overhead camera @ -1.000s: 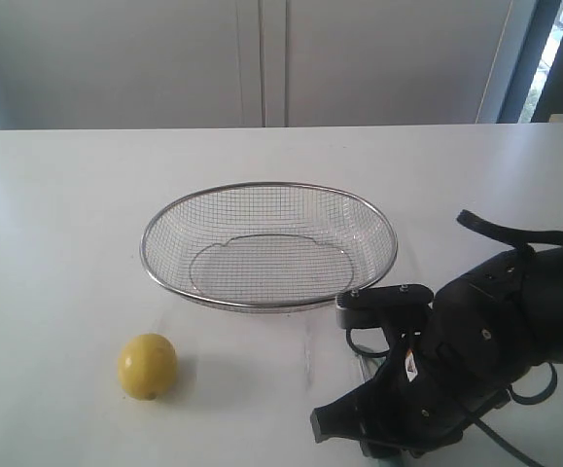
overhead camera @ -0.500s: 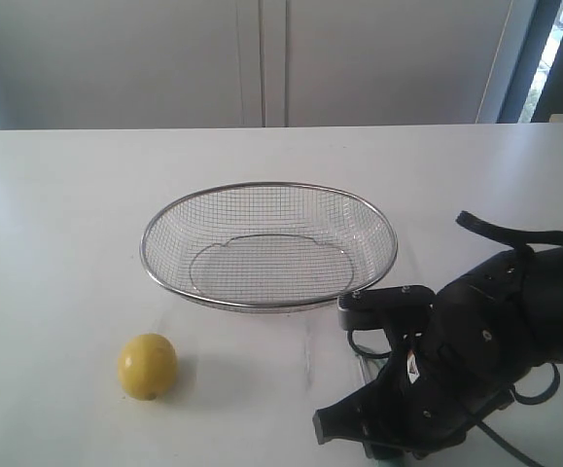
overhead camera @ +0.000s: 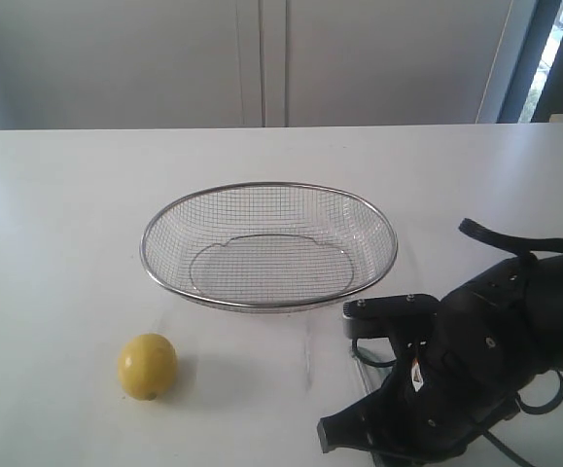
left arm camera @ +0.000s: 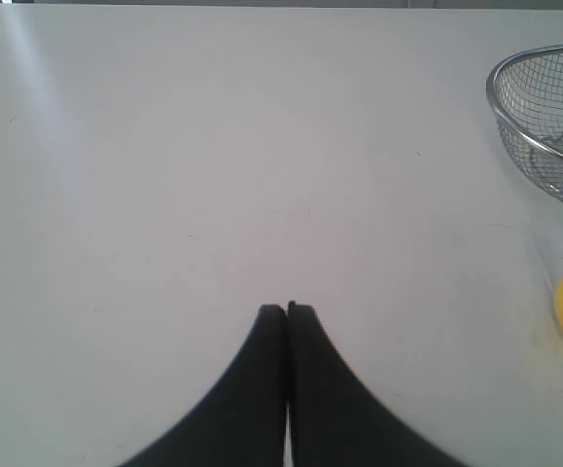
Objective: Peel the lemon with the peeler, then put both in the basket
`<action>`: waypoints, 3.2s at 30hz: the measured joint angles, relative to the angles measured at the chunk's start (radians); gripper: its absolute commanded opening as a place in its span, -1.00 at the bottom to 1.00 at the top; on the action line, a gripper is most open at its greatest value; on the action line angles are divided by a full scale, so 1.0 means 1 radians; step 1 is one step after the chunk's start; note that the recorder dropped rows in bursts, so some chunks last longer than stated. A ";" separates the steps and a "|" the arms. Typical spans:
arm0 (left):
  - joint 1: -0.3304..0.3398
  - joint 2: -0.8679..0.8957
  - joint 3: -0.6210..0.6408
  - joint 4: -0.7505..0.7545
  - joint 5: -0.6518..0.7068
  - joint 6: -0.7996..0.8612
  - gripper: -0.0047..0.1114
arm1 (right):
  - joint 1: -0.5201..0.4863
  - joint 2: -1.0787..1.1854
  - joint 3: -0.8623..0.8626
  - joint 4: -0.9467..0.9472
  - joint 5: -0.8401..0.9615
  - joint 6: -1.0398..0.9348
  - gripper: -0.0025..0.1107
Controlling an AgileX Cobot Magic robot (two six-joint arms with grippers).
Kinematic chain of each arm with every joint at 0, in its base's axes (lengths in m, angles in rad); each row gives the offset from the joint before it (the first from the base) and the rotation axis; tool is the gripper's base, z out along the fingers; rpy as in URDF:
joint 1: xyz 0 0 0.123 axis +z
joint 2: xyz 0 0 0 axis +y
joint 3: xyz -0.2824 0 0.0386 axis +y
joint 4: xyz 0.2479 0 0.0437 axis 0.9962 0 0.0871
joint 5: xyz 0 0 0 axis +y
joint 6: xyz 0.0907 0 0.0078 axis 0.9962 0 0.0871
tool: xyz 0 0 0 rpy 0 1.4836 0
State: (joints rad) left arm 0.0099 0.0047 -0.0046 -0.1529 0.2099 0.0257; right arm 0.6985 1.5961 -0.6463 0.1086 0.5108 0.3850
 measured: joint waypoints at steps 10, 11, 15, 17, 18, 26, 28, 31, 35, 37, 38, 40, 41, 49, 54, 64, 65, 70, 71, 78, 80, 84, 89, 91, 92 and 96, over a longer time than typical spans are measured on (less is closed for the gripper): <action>0.000 0.000 0.000 0.000 0.000 0.000 -0.92 | 0.000 0.000 0.000 -0.003 0.009 -0.011 -0.92; 0.000 0.000 0.000 0.000 0.000 0.000 -0.92 | 0.000 0.000 0.000 -0.003 0.012 -0.011 -0.92; 0.000 0.000 0.000 0.000 0.000 0.000 -0.92 | 0.000 0.000 0.000 -0.005 0.015 -0.021 -0.94; 0.000 0.000 0.000 0.000 0.000 0.000 -0.92 | 0.000 0.000 0.000 -0.005 0.021 -0.030 -0.95; 0.000 0.000 0.000 0.000 0.000 0.000 -0.92 | 0.000 -0.003 0.000 -0.007 0.029 -0.031 -0.96; 0.000 0.000 0.000 0.000 0.000 0.000 -0.92 | 0.000 -0.141 0.000 -0.009 0.095 -0.055 -0.96; 0.000 0.000 0.000 0.000 0.000 0.000 -0.92 | 0.000 -0.188 0.000 -0.009 0.112 -0.061 -0.96; 0.000 0.000 0.000 0.000 0.000 0.000 -0.92 | 0.000 -0.266 0.000 -0.009 0.135 -0.091 -0.96; 0.000 0.000 0.000 0.000 0.000 0.000 -0.92 | 0.000 -0.356 0.000 -0.009 0.156 -0.160 -0.96; 0.000 0.000 0.000 0.000 0.000 0.000 -0.92 | 0.000 -0.393 0.000 -0.002 0.166 -0.210 -0.96; 0.000 0.000 0.000 0.000 0.000 0.000 -0.92 | 0.000 -0.412 0.000 0.003 0.168 -0.239 -0.96; 0.000 0.000 0.000 0.000 0.000 0.000 -0.92 | 0.000 -0.440 0.000 0.009 0.172 -0.295 -0.96; 0.000 0.000 0.000 0.000 0.000 0.000 -0.92 | 0.000 -0.452 0.000 0.010 0.176 -0.323 -0.96; 0.000 0.000 0.000 0.000 0.000 0.000 -0.92 | 0.000 -0.470 0.002 -0.041 0.164 -0.400 -0.96; 0.000 0.000 0.000 0.000 0.000 0.000 -0.92 | 0.000 -0.470 0.002 -0.043 0.111 -0.403 -0.96; 0.000 0.000 0.000 0.000 0.000 0.000 -0.92 | 0.000 -0.470 0.002 -0.045 0.033 -0.405 -0.96; 0.000 0.000 0.000 0.000 0.000 0.000 -0.92 | 0.000 -0.470 0.002 -0.045 0.033 -0.405 -0.96; 0.000 0.000 0.000 0.000 0.000 0.000 -0.92 | 0.000 -0.470 0.002 -0.045 0.031 -0.405 -0.96; 0.000 0.000 0.000 0.000 0.000 0.000 -0.92 | 0.000 -0.470 0.002 -0.045 0.031 -0.405 -0.96; 0.000 0.000 0.000 0.000 0.000 0.000 -0.92 | 0.000 -0.470 0.002 -0.045 0.045 -0.405 -0.96; 0.000 0.000 0.000 0.000 0.000 0.002 -0.92 | 0.000 -0.470 0.002 -0.037 0.069 -0.405 -0.96; 0.000 0.000 0.000 0.051 0.000 0.067 -0.92 | 0.000 -0.470 0.002 -0.017 0.087 -0.405 -0.96; 0.000 0.000 0.000 0.071 0.000 0.120 -0.92 | 0.000 -0.470 0.002 -0.005 0.049 -0.405 -0.96; 0.000 0.000 0.000 0.071 0.000 0.125 -0.92 | 0.000 -0.470 0.002 0.005 0.033 -0.405 -0.96; 0.000 0.000 0.000 0.071 0.000 0.125 -0.92 | 0.000 -0.470 0.002 0.013 0.028 -0.405 -0.96; 0.000 0.000 0.000 0.073 0.000 0.129 -0.92 | 0.000 -0.470 0.003 0.025 0.000 -0.405 -0.96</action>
State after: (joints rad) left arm 0.0099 0.0047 -0.0046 -0.0802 0.2099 0.1547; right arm 0.6985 1.1260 -0.6437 0.1331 0.5105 -0.0197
